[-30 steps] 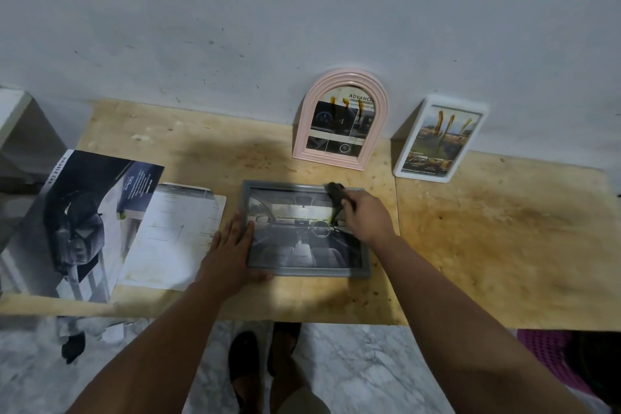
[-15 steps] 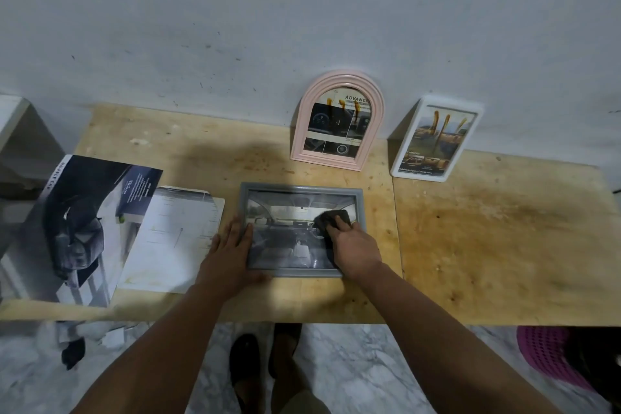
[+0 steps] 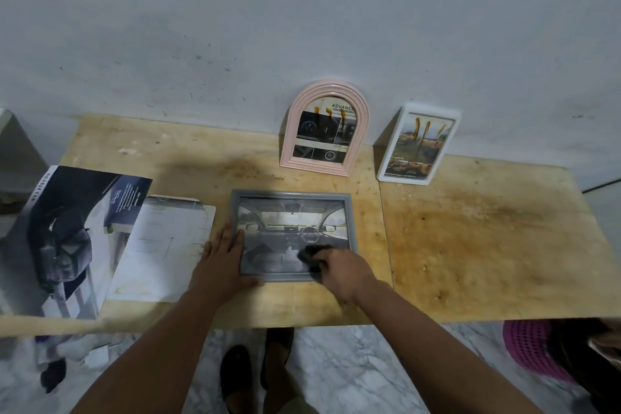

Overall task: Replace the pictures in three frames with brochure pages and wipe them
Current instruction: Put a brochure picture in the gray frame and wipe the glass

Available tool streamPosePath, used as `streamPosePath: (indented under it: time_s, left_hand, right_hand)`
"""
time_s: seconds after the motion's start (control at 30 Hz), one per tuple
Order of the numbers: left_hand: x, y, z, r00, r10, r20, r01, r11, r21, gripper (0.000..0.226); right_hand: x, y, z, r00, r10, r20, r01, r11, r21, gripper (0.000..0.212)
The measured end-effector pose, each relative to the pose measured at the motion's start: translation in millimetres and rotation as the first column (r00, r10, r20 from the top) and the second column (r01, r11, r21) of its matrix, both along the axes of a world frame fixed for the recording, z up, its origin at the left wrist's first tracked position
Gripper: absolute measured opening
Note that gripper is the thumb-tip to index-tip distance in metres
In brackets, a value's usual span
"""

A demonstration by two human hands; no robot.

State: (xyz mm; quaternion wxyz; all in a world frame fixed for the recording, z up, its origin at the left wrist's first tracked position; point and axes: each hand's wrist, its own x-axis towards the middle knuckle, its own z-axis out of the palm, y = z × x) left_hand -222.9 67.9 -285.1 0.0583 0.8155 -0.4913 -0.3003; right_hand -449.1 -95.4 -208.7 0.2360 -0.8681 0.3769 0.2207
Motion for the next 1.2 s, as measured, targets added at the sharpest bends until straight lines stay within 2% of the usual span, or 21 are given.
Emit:
streamPosePath:
  time_s: [0.07, 0.1, 0.17, 0.27, 0.33, 0.37, 0.43, 0.53, 0.83, 0.93, 1.07, 1.2]
  left_hand:
    - [0, 0, 0, 1.000, 0.010, -0.017, -0.010, 1.000, -0.002, 0.126]
    - [1, 0, 0, 1.000, 0.013, -0.025, -0.013, 1.000, -0.007, 0.126]
    - [1, 1, -1, 0.999, 0.010, -0.030, -0.011, 1.000, -0.020, 0.126]
    - [1, 2, -2, 1.000, -0.008, -0.017, 0.007, 1.000, -0.020, 0.121]
    - [2, 2, -3, 1.000, -0.018, -0.011, 0.018, 1.000, -0.006, 0.117]
    - [2, 2, -3, 1.000, -0.021, -0.008, 0.021, 1.000, -0.002, 0.117]
    - [2, 2, -4, 1.000, -0.021, -0.003, 0.021, 1.000, 0.001, 0.117]
    - [1, 2, -5, 1.000, -0.013, 0.000, 0.013, 1.000, 0.011, 0.116]
    - [1, 1, -1, 1.000, -0.018, 0.000, 0.018, 1.000, 0.016, 0.114]
    - [1, 1, 0, 1.000, -0.025, 0.001, 0.025, 1.000, 0.018, 0.115]
    - [1, 1, -2, 1.000, -0.014, 0.006, 0.014, 1.000, 0.023, 0.116]
    - [2, 1, -2, 1.000, -0.021, -0.003, 0.021, 0.999, 0.026, 0.116]
  right_hand:
    - [5, -19, 14, 0.984, -0.167, 0.062, 0.153, 0.971, 0.182, 0.036]
    - [7, -30, 20, 0.964, -0.248, 0.097, 0.222, 0.951, 0.216, 0.037]
    - [14, -51, 25, 0.934, -0.316, 0.166, 0.297, 0.946, 0.131, 0.038]
    - [25, -71, 20, 0.966, -0.205, 0.160, 0.225, 0.967, -0.117, 0.041]
    - [27, -73, 11, 0.998, -0.066, -0.009, 0.063, 0.981, -0.186, 0.046]
    - [26, -71, 5, 0.995, -0.017, -0.095, 0.000, 0.983, -0.186, 0.047]
    - [23, -61, -5, 0.987, -0.005, -0.160, -0.023, 0.984, -0.175, 0.049]
    - [18, -45, -14, 0.991, -0.061, -0.120, 0.037, 0.982, -0.187, 0.049]
    - [6, -18, -7, 0.994, -0.068, -0.085, 0.055, 0.988, -0.145, 0.041]
    - [6, -12, -1, 0.993, -0.031, -0.115, 0.019, 0.994, -0.106, 0.041]
    - [10, -16, 12, 0.982, 0.021, -0.189, -0.010, 0.998, 0.058, 0.039]
    - [10, -38, 30, 0.981, -0.090, -0.170, 0.135, 0.952, 0.275, 0.042]
